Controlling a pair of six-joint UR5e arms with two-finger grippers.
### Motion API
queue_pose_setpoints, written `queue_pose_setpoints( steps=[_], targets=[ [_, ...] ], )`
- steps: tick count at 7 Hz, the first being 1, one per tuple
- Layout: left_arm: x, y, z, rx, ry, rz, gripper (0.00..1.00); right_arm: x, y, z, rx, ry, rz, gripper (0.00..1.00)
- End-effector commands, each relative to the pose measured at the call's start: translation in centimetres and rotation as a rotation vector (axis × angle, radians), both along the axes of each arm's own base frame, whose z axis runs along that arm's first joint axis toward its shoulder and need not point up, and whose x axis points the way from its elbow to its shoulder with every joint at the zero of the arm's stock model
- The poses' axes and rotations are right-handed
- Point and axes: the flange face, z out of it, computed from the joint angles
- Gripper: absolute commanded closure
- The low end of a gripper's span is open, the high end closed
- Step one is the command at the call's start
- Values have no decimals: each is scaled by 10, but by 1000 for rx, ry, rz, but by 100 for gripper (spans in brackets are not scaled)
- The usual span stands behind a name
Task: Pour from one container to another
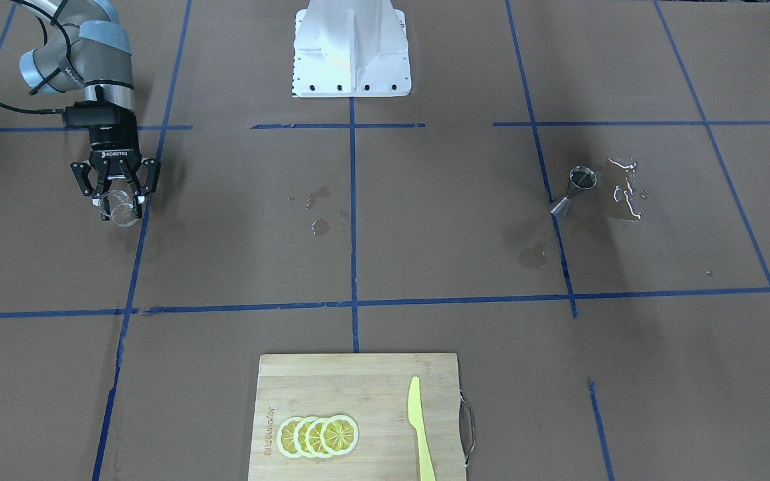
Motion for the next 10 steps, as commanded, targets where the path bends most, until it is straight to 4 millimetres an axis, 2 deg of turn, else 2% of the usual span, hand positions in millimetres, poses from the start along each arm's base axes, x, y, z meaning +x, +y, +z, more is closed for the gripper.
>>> queue_pose_setpoints(
  steps=[1,2,3,5,6,7,8,9,10],
  targets=[
    [0,0,-2,6,3,-2,0,-9,8,8,-35,-80,15,87],
    [-1,0,-2,6,5,-4,0,-10,9,13,-37,-71,15,84],
    [-1,0,-3,9,5,-4,0,-14,9,27,-42,-44,13,81],
    [-1,1,-7,12,9,-8,0,-15,10,27,-42,-44,12,74],
    [-1,2,-9,-3,19,-24,0,-15,10,26,-41,-47,12,63],
    [-2,4,-10,-2,20,-25,0,-15,10,27,-41,-45,12,46],
    [-2,5,-10,-2,20,-25,0,-15,10,27,-41,-45,12,34],
    [-3,6,-12,0,21,-28,0,-14,10,28,-43,-44,10,31],
    [-3,8,-15,5,23,-29,0,-15,10,28,-42,-44,10,23]
  ],
)
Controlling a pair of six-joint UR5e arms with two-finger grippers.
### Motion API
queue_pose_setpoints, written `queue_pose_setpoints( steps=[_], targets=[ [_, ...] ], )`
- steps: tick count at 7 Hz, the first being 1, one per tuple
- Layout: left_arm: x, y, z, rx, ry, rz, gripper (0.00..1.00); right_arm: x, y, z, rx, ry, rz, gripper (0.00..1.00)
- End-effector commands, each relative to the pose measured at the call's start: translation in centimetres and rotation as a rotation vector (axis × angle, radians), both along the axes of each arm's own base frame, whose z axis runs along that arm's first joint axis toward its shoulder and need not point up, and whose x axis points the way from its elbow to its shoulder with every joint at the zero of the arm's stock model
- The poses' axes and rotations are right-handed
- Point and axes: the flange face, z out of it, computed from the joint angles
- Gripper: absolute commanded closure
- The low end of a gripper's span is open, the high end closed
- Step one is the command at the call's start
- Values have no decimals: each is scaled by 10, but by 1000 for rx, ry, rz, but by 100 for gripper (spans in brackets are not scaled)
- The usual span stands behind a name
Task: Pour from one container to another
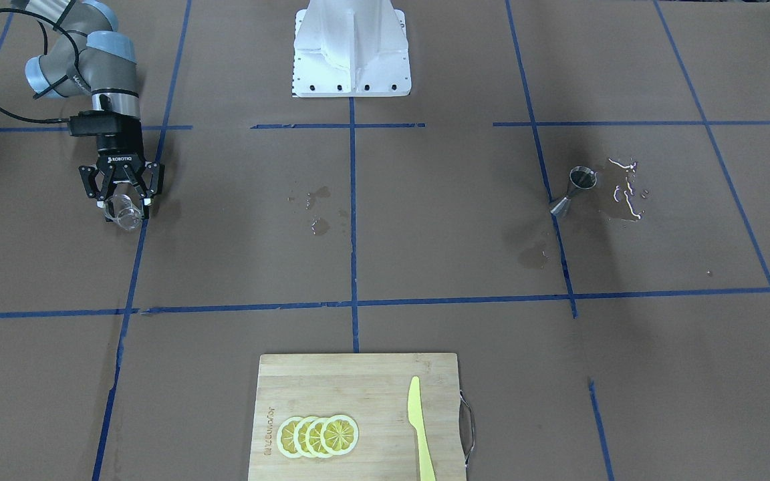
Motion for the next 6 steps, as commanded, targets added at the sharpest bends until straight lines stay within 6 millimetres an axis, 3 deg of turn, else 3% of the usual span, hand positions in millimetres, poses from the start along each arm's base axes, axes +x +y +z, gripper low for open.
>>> queue_pose_setpoints(
  steps=[1,2,3,4,5,6],
  targets=[
    [-2,4,-3,4,2,-3,0,0,1,0,0,-1,-3,23],
    [-2,6,-3,4,3,-2,0,0,1,0,-1,-1,-3,21],
    [-2,5,-4,1,4,-7,0,4,2,-1,-2,-6,-7,0],
    [-1,5,-3,-5,6,-9,0,12,5,-10,-1,-76,-40,0],
    [-1,5,-4,-18,15,-23,0,40,13,-21,-30,-132,-107,0],
    [-1,5,-4,-20,16,-25,0,84,27,-40,-79,-152,-199,0]
  ],
)
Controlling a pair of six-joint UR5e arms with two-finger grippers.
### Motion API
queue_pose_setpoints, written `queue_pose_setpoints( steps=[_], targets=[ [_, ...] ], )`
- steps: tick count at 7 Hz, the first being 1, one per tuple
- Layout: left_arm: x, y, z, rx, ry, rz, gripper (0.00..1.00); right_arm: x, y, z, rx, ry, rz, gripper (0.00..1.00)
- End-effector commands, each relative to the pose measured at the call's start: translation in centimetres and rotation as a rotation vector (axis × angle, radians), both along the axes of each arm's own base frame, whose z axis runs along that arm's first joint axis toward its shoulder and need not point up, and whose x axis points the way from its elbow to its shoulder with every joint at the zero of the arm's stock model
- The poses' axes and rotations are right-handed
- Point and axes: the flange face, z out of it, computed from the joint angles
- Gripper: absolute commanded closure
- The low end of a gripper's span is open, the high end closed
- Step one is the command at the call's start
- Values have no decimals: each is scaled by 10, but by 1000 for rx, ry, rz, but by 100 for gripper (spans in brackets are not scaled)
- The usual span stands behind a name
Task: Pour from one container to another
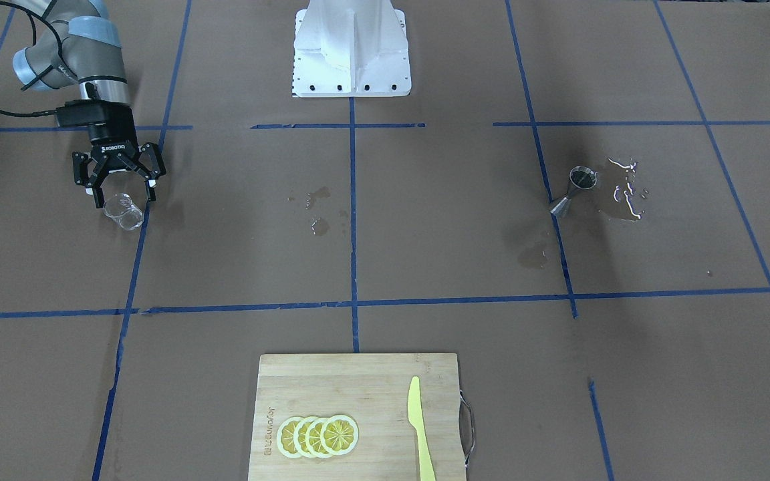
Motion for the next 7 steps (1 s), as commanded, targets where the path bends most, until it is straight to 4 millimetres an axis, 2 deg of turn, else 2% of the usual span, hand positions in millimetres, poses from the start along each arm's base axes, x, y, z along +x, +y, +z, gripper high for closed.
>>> queue_pose_setpoints(
  steps=[1,2,3,5,6,7],
  targets=[
    [1,-1,0,-7,3,-4,0,72,21,-32,-73,-44,-154,0],
    [1,-2,0,-7,2,-2,0,92,16,-35,-125,-48,-208,0],
    [2,-6,-8,1,1,0,0,126,-12,-25,-237,-68,-290,0],
    [6,-15,-13,-13,-14,23,0,252,-77,-12,-321,-29,-397,0],
    [7,-21,-12,-14,-51,72,0,300,-114,-19,-341,40,-423,0],
    [1,-33,-14,-17,-94,126,0,332,-149,-28,-386,101,-456,0]
  ],
)
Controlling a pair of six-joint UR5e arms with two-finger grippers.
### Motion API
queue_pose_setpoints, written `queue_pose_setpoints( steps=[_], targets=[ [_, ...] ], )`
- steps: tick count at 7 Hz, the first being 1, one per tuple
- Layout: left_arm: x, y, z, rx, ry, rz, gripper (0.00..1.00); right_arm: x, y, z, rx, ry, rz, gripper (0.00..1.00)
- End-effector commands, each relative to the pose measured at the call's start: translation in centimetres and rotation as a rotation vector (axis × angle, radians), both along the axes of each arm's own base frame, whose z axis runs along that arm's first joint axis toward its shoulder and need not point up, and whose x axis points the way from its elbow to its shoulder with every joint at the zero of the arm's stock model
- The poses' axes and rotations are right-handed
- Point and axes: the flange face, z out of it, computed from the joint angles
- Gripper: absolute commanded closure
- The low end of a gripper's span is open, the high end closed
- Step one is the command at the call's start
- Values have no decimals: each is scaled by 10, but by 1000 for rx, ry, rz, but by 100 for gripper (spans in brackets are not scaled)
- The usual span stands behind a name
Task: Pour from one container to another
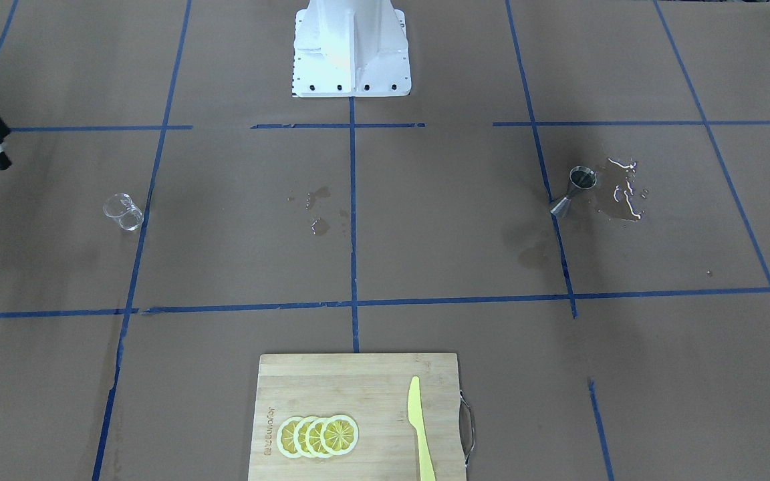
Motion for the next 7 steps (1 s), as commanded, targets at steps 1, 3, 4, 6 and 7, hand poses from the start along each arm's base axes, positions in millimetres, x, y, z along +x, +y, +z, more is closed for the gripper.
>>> queue_pose_setpoints(
  steps=[1,3,4,6,7],
  targets=[
    [-33,-26,-13,-50,-35,68,0,81,-72,-23,-88,94,-105,0],
    [-85,-32,-27,-200,5,73,0,124,-109,-28,-218,99,-321,0],
    [-86,-22,-34,-224,3,83,0,125,-103,-11,-233,108,-364,0],
    [-85,-13,-35,-283,0,98,0,124,-108,19,-237,106,-366,0],
    [-83,0,-27,-273,-3,103,0,124,-111,31,-201,109,-362,0]
  ],
)
